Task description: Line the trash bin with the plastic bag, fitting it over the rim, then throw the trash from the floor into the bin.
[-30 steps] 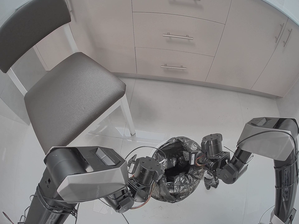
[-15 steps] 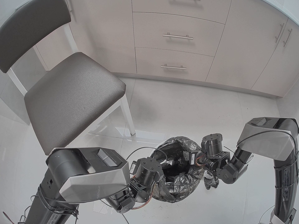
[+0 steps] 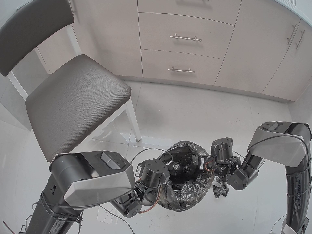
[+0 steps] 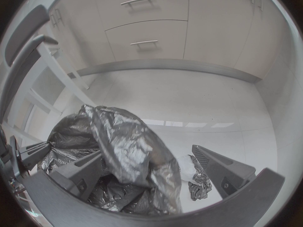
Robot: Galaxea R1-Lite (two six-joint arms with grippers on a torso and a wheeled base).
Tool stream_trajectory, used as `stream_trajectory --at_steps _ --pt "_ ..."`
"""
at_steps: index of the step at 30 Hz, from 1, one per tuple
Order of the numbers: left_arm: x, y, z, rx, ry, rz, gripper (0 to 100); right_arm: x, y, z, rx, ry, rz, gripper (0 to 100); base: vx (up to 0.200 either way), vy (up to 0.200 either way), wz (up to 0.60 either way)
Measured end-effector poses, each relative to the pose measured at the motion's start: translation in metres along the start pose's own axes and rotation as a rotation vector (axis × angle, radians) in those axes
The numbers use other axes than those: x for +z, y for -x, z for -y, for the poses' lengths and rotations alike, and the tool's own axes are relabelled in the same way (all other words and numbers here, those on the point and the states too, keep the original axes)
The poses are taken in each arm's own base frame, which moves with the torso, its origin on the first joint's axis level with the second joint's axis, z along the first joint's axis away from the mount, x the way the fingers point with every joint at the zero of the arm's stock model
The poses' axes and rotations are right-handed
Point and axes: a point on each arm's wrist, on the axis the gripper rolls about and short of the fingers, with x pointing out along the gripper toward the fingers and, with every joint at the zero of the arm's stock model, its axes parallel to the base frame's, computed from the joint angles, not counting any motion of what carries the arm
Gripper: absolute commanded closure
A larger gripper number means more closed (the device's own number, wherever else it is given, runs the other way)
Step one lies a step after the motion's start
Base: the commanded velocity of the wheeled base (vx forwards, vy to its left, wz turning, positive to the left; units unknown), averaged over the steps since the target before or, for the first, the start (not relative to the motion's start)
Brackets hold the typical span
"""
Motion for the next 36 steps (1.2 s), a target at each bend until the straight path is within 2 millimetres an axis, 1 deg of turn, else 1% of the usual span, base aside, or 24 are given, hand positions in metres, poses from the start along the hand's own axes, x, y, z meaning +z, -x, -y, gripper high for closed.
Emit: stream_trajectory --at_steps 4,7,9,13,22,30,36 --pt "0.004 -0.012 -0.008 -0.008 0.021 0.011 100 0.005 -0.003 0.002 -0.013 -0.049 0.019 0 0.0 0.0 0.0" --pt "0.006 -0.023 -0.021 0.005 0.038 0.012 100 0.01 -0.006 0.002 -0.039 -0.084 0.044 0 0.0 0.0 0.0" --pt "0.006 -0.027 -0.027 0.015 0.047 0.013 100 0.013 -0.009 0.003 -0.049 -0.1 0.056 0 0.0 0.0 0.0" --pt "0.006 -0.031 -0.032 0.027 0.055 0.016 100 0.015 -0.012 0.004 -0.053 -0.119 0.066 0 0.0 0.0 0.0" --pt "0.0 -0.033 -0.029 0.013 0.05 0.009 100 0.016 -0.018 0.009 -0.066 -0.143 0.074 0 0.0 0.0 0.0" --pt "-0.002 -0.033 -0.025 0.001 0.047 0.008 100 0.02 -0.021 0.01 -0.065 -0.212 0.09 0 0.0 0.0 0.0" --pt "-0.002 -0.031 -0.021 -0.008 0.019 0.007 100 0.018 -0.023 0.011 -0.067 -0.223 0.089 0 0.0 0.0 0.0"
